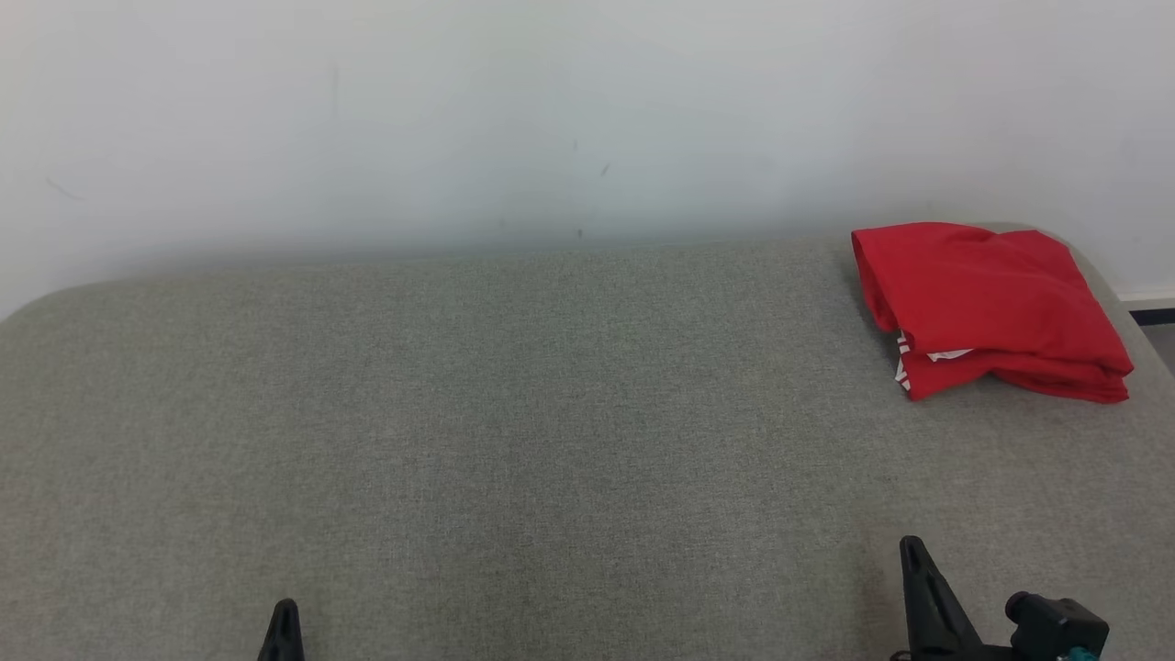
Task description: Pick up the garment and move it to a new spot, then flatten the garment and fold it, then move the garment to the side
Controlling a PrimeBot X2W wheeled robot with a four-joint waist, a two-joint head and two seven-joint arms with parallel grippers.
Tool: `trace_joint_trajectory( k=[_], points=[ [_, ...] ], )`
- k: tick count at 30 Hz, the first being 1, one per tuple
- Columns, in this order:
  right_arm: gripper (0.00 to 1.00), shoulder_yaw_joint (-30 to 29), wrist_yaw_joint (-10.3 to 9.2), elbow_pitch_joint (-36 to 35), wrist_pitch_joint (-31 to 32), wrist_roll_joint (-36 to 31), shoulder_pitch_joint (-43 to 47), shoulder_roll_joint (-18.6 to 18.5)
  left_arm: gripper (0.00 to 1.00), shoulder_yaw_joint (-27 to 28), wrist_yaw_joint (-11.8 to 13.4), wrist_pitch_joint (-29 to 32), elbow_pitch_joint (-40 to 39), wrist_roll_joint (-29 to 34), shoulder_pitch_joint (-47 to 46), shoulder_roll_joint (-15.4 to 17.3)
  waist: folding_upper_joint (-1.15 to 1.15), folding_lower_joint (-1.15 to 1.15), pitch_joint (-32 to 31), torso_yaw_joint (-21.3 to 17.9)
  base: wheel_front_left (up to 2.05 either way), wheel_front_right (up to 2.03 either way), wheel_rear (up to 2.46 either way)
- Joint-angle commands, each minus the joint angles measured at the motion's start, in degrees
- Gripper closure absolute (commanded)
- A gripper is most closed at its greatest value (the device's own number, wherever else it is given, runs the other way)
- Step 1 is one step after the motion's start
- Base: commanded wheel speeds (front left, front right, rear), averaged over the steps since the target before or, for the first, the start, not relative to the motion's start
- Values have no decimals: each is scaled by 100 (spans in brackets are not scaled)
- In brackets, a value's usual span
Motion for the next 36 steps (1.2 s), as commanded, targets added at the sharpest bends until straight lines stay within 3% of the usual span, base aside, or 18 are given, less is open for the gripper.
trace_joint_trajectory(
  k=[1, 36],
  points=[
    [100, -78, 0, -34, 98, 299, -208, -5, 100, -23, -17, 23, -32, -321, -204, 17, 0, 0, 2, 4, 0, 0, 0],
    [100, -709, 2, 398, 1223, 3259, -1007, -47, 100, -195, -124, 404, 463, -3395, -1055, 22, 0, 0, 39, 75, 0, 0, 0]
  ],
)
